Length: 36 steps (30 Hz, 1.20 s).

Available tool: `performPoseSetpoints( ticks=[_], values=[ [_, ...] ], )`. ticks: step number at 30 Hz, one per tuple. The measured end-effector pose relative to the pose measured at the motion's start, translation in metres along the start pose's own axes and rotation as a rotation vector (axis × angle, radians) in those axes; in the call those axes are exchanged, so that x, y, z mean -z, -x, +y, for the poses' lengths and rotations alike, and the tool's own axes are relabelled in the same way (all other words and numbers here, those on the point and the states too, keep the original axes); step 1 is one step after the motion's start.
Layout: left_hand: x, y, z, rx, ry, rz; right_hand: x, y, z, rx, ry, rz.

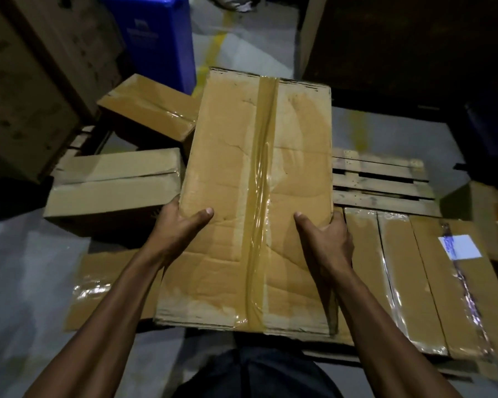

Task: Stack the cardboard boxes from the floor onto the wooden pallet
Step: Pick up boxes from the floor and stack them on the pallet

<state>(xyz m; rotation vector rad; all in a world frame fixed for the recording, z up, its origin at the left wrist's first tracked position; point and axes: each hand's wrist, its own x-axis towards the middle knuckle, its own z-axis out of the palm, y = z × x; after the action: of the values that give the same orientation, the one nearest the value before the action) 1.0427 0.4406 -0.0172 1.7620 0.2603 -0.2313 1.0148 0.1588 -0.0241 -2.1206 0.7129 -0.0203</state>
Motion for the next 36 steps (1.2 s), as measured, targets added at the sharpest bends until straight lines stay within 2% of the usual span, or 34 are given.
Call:
performPoseSetpoints(
  ticks=[15, 26, 36],
  values=[
    [-0.029, -0.239, 0.083, -0.003, -0.005, -0.045, -0.032, -0.209, -0.102, -0.045, -0.03, 0.05],
    [-0.031, -0.471, 0.12, -0.033, -0.024, -0.188, -0.114, -0.374, -0.184, -0.186, -0.017, 0.148],
    [-0.051, -0.68, 0.232, -0.078, -0.158, -0.368, -0.137, -0.517, -0.288, -0.323, -0.105, 0.314]
  ],
)
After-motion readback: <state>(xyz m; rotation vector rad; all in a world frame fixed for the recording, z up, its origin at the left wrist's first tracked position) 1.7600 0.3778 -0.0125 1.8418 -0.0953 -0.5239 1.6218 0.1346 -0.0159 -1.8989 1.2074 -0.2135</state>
